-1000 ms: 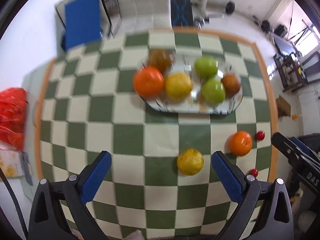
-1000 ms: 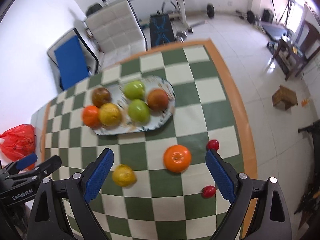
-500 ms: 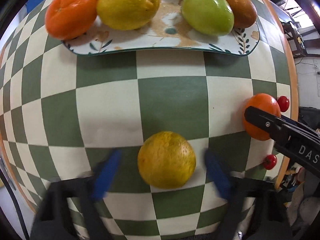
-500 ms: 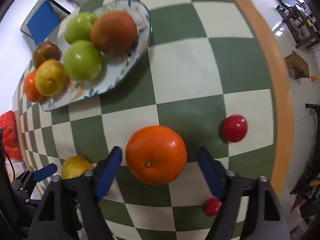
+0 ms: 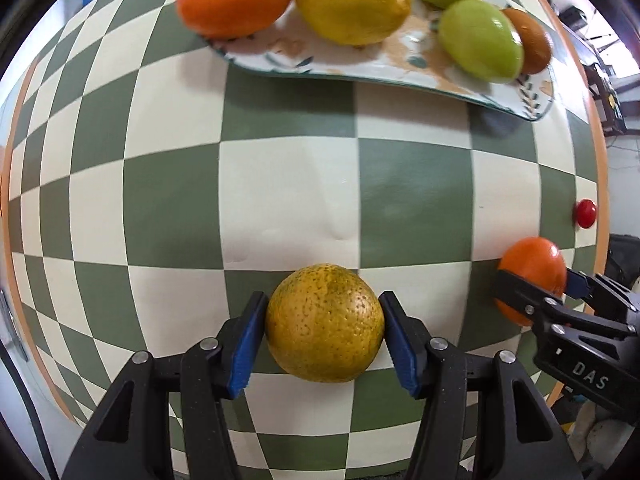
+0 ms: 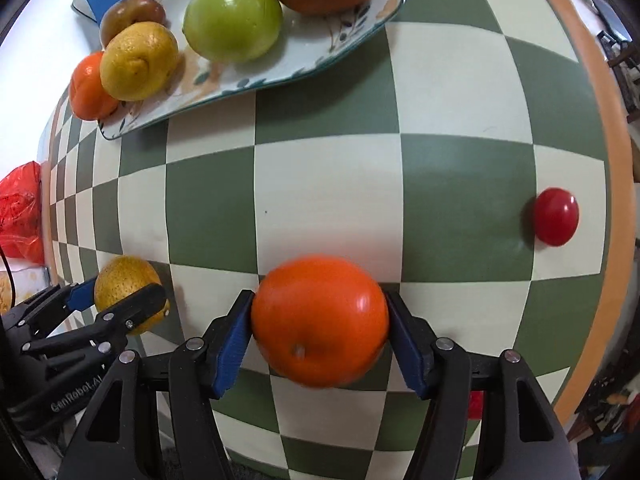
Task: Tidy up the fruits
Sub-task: 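Carry the yellow citrus onto the plate with the left tool while the right tool carries the orange there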
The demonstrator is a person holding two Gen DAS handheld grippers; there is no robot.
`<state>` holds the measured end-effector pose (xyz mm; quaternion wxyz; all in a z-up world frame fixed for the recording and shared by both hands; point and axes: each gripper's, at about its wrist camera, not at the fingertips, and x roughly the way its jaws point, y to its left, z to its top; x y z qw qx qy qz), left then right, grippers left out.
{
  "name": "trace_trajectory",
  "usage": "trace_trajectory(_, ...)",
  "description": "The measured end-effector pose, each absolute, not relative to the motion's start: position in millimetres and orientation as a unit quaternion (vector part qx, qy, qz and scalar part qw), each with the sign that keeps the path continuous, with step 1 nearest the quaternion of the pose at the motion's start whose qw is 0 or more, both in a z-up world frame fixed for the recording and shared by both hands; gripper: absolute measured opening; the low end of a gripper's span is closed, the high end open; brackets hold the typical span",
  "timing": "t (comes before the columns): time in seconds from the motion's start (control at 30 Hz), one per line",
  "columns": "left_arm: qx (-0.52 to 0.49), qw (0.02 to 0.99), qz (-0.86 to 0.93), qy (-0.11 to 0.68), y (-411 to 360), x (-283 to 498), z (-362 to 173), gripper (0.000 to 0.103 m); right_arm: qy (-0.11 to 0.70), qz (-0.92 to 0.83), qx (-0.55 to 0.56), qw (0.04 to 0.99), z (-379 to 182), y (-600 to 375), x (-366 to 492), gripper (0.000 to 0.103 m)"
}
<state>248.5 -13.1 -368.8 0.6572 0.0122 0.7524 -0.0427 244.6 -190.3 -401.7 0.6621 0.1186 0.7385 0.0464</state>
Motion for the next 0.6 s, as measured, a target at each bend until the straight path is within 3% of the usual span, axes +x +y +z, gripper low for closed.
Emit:
trace_trajectory(0.37,-0.014,0.664,-0.034,0.747,-5.0,243.6,-367.4,0.054,0.730,0.041,0.092,0.676,-395.7,-187.1,242.2,0.066)
trace_trajectory(0.6,-0.012,0.688,-0.059,0.724,-17.1,260.5,-327.8,0.054,0.702,0.049,0.139,0.697,-373.9,-187.1,246.1,0.065)
